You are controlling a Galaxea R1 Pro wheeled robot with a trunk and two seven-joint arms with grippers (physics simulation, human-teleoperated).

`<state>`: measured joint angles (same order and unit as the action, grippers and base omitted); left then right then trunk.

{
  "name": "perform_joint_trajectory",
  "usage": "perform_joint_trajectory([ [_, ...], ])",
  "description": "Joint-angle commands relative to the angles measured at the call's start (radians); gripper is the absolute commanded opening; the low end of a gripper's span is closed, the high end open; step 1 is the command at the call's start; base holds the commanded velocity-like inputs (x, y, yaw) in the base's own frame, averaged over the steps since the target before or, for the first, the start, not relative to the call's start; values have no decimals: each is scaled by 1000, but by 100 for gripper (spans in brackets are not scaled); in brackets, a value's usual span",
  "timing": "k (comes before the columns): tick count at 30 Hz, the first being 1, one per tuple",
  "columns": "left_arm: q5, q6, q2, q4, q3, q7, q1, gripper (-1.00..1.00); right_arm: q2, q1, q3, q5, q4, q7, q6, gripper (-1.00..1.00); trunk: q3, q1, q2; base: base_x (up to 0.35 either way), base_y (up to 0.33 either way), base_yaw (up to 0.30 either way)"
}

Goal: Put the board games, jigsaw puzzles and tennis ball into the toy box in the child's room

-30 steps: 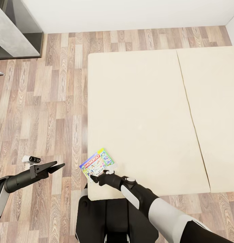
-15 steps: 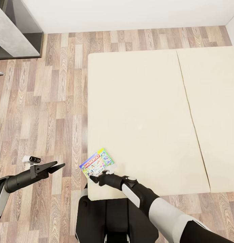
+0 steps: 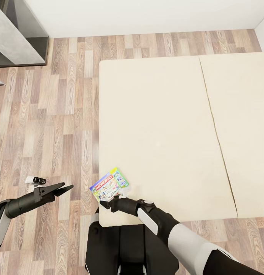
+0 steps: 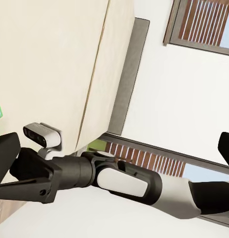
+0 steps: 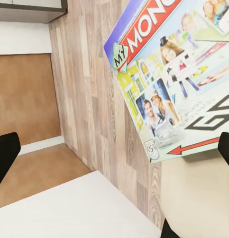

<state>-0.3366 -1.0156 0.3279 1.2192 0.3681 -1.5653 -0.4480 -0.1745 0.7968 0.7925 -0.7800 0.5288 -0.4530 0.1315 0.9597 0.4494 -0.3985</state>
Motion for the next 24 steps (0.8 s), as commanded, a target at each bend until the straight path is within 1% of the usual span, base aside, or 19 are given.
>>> perform_joint_trajectory([
  [1, 1, -11, 0, 0, 0, -4, 0, 100, 0, 1, 2, -10, 0, -1, 5, 100, 1, 1, -2, 0, 0, 0],
  [13, 1, -11, 0, 0, 0, -4, 0, 100, 0, 1, 2, -10, -1, -2, 5, 100, 1, 1, -2, 0, 0, 0],
  [17, 2, -7, -10, 0, 1, -4, 0, 100, 0, 1, 25, -3, 3, 21, -18, 100, 1, 1, -2, 0, 0, 0],
  [19, 2, -6, -12, 0, 1, -4, 0, 100, 0, 1, 34, -2, 3, 32, -9, 100, 1, 1, -2, 0, 0, 0],
  [20, 2, -6, -12, 0, 1, -4, 0, 100, 0, 1, 35, -2, 3, 38, -4, 100, 1, 1, -2, 0, 0, 0],
  [21, 2, -6, -12, 0, 1, -4, 0, 100, 0, 1, 35, -2, 3, 82, -2, 100, 1, 1, -2, 0, 0, 0],
  [24, 2, -5, -13, 0, 1, -4, 0, 100, 0, 1, 37, -1, 3, 85, 4, 100, 1, 1, -2, 0, 0, 0],
])
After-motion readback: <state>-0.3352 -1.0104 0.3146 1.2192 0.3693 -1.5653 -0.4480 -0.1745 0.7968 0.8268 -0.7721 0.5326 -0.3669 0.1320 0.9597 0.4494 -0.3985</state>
